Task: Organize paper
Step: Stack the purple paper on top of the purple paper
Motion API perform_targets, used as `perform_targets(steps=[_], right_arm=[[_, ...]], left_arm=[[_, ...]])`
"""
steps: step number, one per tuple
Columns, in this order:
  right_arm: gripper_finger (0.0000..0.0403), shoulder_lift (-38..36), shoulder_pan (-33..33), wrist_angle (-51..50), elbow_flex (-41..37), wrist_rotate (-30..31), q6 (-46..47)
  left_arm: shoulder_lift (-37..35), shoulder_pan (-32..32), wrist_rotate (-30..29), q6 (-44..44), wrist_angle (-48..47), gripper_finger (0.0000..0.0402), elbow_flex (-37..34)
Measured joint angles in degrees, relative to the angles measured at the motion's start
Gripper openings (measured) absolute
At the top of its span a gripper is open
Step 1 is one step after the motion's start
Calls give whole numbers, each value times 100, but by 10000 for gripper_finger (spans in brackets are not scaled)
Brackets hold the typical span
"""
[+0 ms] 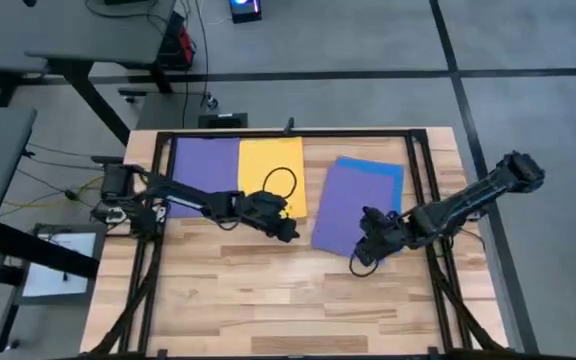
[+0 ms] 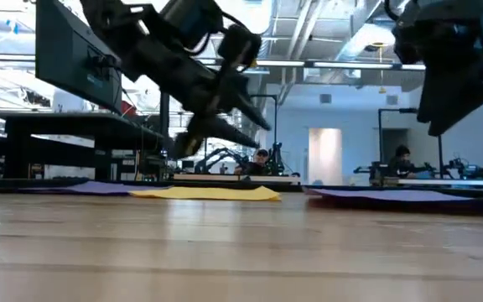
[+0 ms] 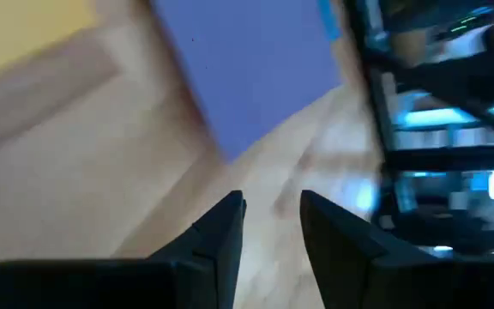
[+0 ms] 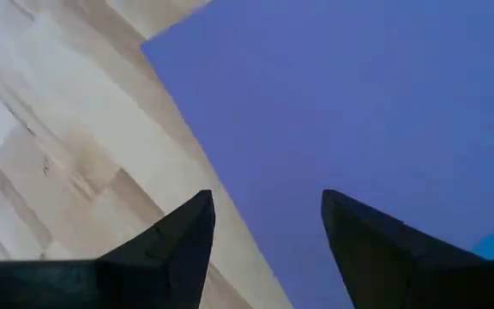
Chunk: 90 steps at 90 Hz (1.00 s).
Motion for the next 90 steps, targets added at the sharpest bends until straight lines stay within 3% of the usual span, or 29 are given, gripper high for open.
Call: perform_targets(steps=[8, 24, 40, 62, 90], right_arm=[[204, 0, 271, -59, -64, 56, 355], [204, -8, 594, -115, -69, 67, 600], [204, -9, 757, -118, -69, 63, 794], [204, -9, 854, -113, -69, 18, 942], [205, -9, 954, -202, -69, 48, 951]], left_arm=[[358, -27, 103, -148, 681, 103, 76], [848, -56, 119, -256, 411, 103, 489], [925, -170, 84, 620, -666, 103, 1088], [934, -296, -618, 1732, -2738, 103, 1933], [935, -208, -801, 1612, -2890, 103, 1998]])
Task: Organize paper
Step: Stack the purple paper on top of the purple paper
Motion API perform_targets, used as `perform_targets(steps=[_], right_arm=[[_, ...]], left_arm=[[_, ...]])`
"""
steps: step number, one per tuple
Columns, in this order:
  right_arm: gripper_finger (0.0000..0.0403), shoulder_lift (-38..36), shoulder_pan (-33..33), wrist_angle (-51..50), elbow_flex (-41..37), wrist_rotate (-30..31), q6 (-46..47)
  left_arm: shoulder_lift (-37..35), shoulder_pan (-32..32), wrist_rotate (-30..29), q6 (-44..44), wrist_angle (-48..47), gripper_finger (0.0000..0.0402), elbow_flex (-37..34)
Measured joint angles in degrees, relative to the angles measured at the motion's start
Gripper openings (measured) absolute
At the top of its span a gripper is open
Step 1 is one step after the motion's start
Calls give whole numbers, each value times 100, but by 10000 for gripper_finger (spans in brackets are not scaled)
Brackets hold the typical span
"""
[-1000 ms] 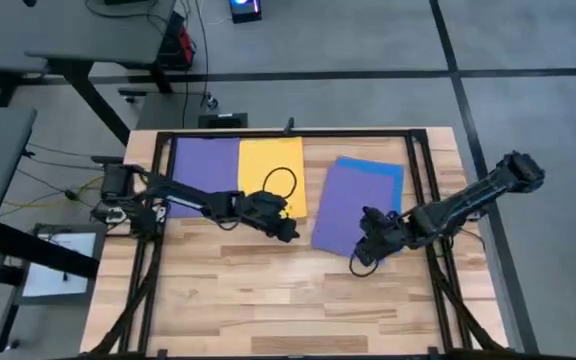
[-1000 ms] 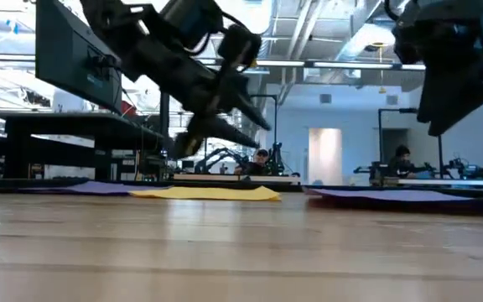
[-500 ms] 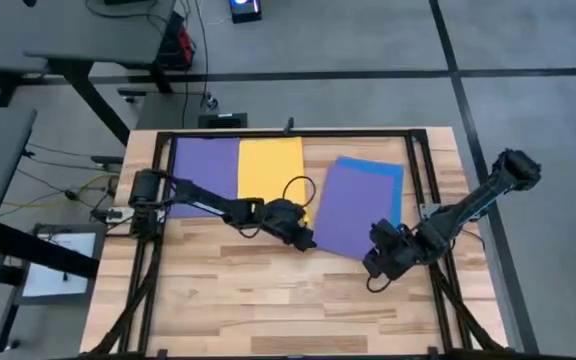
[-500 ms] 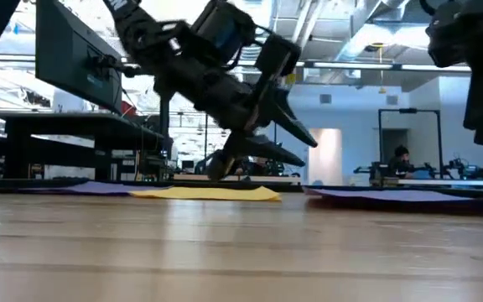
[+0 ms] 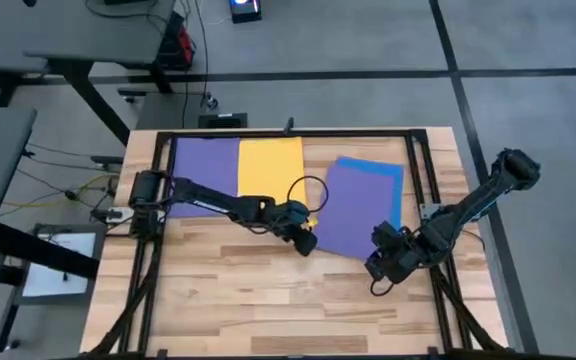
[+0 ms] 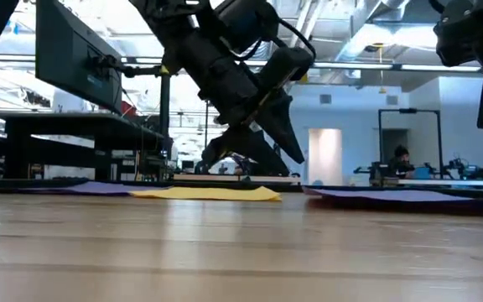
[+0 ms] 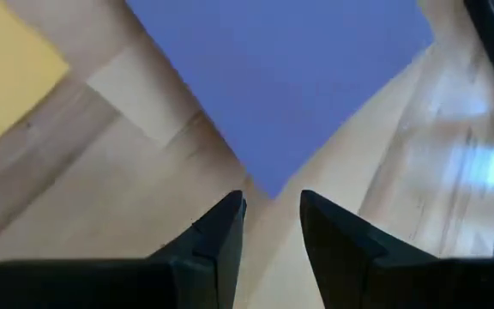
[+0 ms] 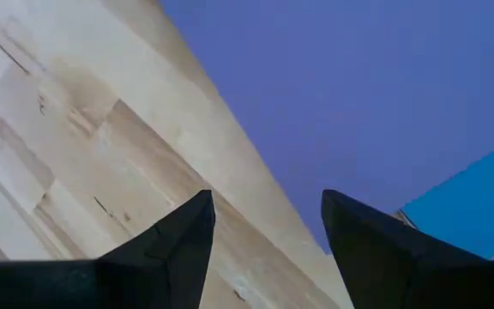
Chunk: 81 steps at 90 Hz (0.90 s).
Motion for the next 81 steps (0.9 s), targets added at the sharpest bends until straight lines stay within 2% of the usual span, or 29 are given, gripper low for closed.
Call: perform_targets(steps=[17, 47, 57, 81], right_arm=[[205, 0, -113, -16, 0, 25, -66], [205, 0, -62, -21, 0, 31, 41], [205, 0, -51, -19, 0, 24, 41], [205, 0, -55, -19, 2, 22, 39]], left_arm=[[-1, 19, 18, -243, 5, 107, 0], [10, 30, -59, -122, 15, 147, 0], [203, 29, -148, -372, 166, 149, 7], [745, -29, 60, -1088, 1099, 149, 4]])
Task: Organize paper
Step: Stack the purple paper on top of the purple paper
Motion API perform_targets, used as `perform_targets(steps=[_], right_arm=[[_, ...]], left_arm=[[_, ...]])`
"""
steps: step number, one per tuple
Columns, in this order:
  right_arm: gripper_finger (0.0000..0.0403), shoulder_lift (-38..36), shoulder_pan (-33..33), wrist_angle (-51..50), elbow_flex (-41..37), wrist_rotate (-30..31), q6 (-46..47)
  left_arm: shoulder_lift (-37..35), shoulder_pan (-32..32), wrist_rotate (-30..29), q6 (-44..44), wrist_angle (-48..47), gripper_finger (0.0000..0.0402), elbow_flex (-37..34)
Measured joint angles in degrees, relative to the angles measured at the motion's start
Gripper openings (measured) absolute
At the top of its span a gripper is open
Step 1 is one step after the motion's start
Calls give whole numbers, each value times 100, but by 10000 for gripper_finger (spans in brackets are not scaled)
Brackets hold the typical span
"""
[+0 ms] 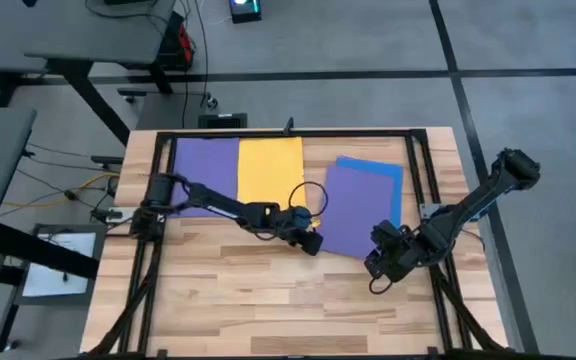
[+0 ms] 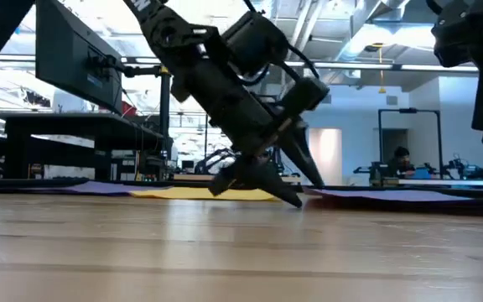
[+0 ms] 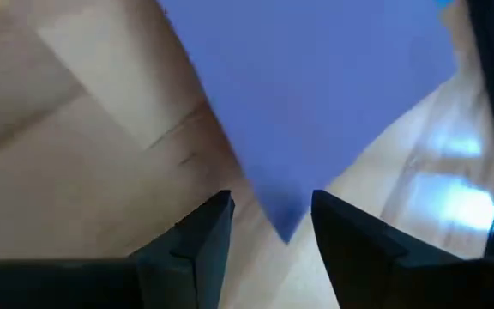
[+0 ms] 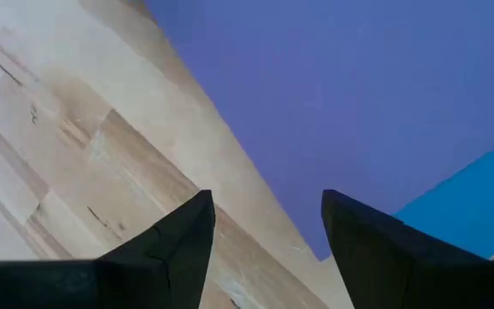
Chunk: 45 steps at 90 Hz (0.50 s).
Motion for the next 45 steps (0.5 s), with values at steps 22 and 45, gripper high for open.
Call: perform_targets(steps=[22, 45], right_arm=[[205, 0, -2, -31, 0, 2, -45], [204, 0, -57, -284, 0, 4, -59]], left_arm=[[98, 40, 11, 45, 387, 147, -2], [100, 90, 87, 366, 319, 24, -4]])
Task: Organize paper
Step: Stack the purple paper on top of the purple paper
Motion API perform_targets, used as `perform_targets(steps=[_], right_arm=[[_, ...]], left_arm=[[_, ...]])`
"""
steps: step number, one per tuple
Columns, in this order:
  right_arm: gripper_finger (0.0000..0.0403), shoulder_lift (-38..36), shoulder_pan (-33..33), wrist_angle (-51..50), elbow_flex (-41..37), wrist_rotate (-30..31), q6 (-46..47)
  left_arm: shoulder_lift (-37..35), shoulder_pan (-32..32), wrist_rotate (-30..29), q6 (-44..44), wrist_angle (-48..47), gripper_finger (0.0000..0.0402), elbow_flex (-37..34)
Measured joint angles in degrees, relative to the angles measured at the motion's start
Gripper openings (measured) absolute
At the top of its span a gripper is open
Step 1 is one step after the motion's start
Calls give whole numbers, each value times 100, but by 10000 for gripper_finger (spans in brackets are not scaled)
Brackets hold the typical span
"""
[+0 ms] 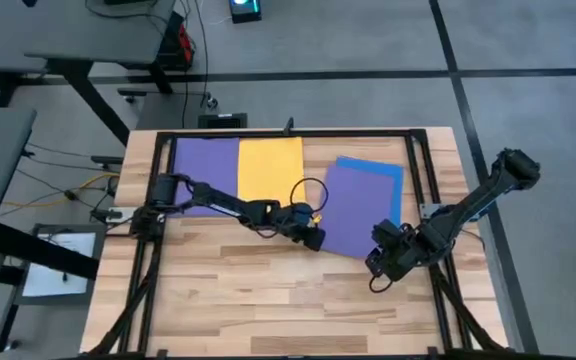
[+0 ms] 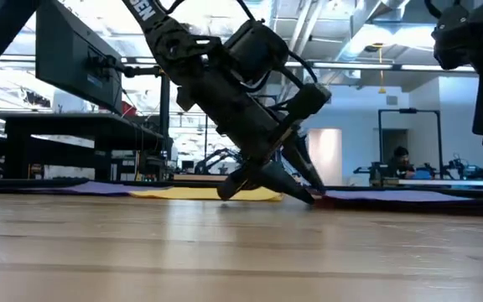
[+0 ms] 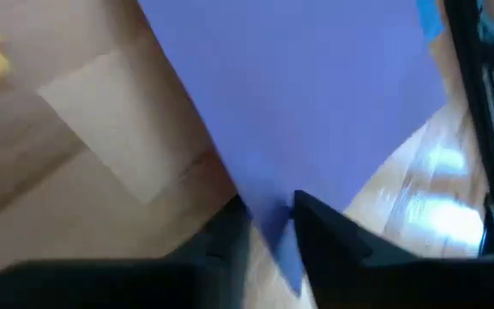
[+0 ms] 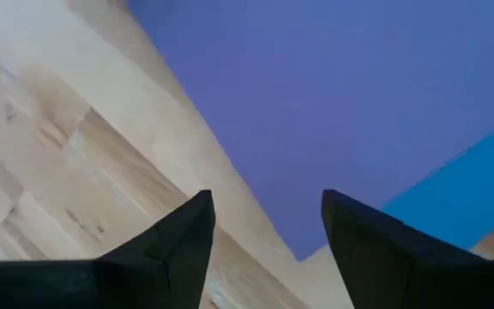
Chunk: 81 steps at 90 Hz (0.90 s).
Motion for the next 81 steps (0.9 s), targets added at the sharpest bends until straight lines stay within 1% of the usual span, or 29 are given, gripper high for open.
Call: perform_targets(steps=[3, 13, 26, 35, 51, 57, 69, 75, 81], right_arm=[[204, 0, 0, 5, 0, 0, -1], [204, 0, 2, 4, 0, -2, 0], [204, 0, 2, -2, 0, 0, 1], [204, 0, 2, 33, 0, 2, 5], [204, 0, 2, 193, 9, 2, 22], [204, 0, 2, 183, 11, 13, 18], [204, 0, -9, 163, 11, 133, 17], [204, 0, -9, 155, 11, 143, 15], [204, 0, -9, 151, 11, 142, 17]], left_arm=[[-4, -5, 14, 62, -19, 13, 0], [-112, 19, 61, 308, -194, 2, -3], [-220, 21, 66, 564, -516, 0, -1], [-325, 17, 173, 728, -839, 0, 8], [-797, -34, 158, 1080, -1598, 0, 66], [-1029, -40, -14, 1187, -1837, 0, 68], [-1477, 39, -636, 1566, -2547, 0, 70], [-1765, 108, -958, 1508, -3002, 0, 70], [-2183, 179, -1376, 1231, -3537, 0, 13]])
